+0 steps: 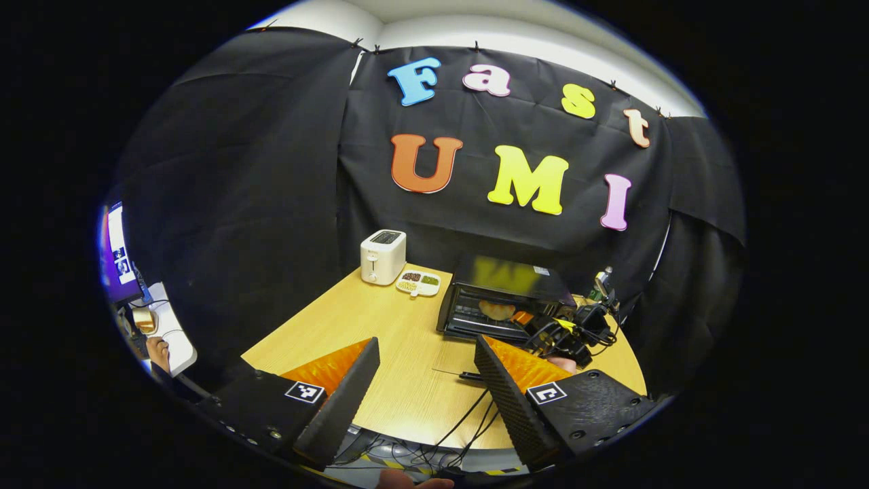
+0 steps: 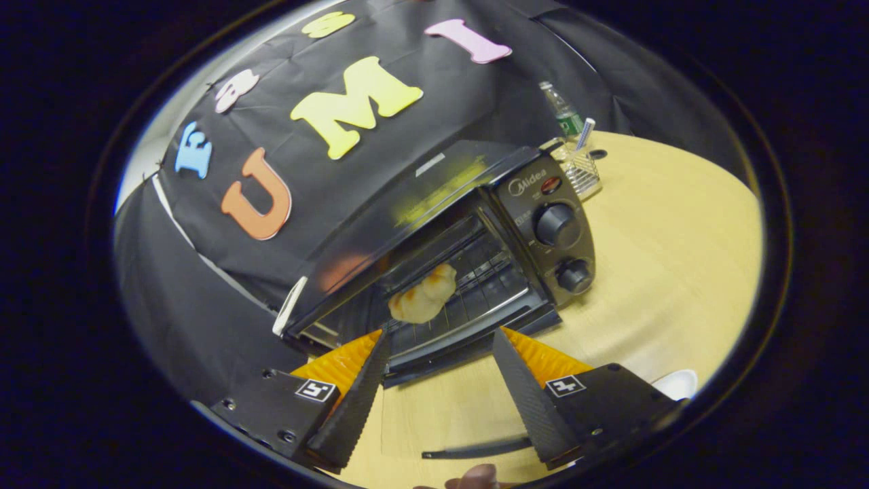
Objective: Open the electric oven with the left hand, put the food in, and close the electric oven.
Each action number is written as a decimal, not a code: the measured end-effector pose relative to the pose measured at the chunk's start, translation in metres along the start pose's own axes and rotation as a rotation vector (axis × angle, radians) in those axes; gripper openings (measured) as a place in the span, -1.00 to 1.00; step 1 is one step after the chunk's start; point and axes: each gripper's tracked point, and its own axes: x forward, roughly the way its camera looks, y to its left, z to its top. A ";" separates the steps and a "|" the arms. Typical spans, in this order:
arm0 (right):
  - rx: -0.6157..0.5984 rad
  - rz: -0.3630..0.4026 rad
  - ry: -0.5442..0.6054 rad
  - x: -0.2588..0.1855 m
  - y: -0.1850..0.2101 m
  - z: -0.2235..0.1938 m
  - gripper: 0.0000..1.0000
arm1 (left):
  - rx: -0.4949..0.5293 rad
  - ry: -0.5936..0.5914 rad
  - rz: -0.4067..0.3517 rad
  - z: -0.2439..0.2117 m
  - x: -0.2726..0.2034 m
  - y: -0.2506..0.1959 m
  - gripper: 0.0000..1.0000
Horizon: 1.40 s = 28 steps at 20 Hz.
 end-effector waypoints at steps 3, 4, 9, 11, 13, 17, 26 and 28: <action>-0.080 0.009 0.007 -0.040 0.002 0.001 0.94 | 0.002 -0.020 -0.021 -0.004 0.006 0.002 0.86; -0.109 0.010 0.014 -0.054 0.002 0.002 0.94 | 0.007 -0.023 -0.030 -0.008 0.009 0.002 0.86; -0.280 -0.006 -0.021 -0.128 -0.010 0.015 0.95 | 0.015 0.056 -0.132 -0.053 0.026 -0.013 0.89; -0.342 -0.033 -0.032 -0.151 -0.023 0.021 0.84 | 0.011 0.099 -0.163 -0.073 0.036 -0.023 0.88; -0.402 -0.062 -0.043 -0.171 -0.038 0.026 0.90 | 0.016 0.144 -0.196 -0.093 0.044 -0.037 0.89; -0.487 -0.112 -0.073 -0.208 -0.060 0.038 0.93 | 0.056 0.232 -0.254 -0.140 0.069 -0.061 0.89; -0.502 -0.224 -0.055 -0.235 -0.098 0.048 0.93 | 0.053 0.386 -0.279 -0.231 0.132 -0.101 0.89; -0.499 -0.252 -0.058 -0.240 -0.107 0.053 0.97 | 0.071 0.383 -0.268 -0.237 0.146 -0.103 0.89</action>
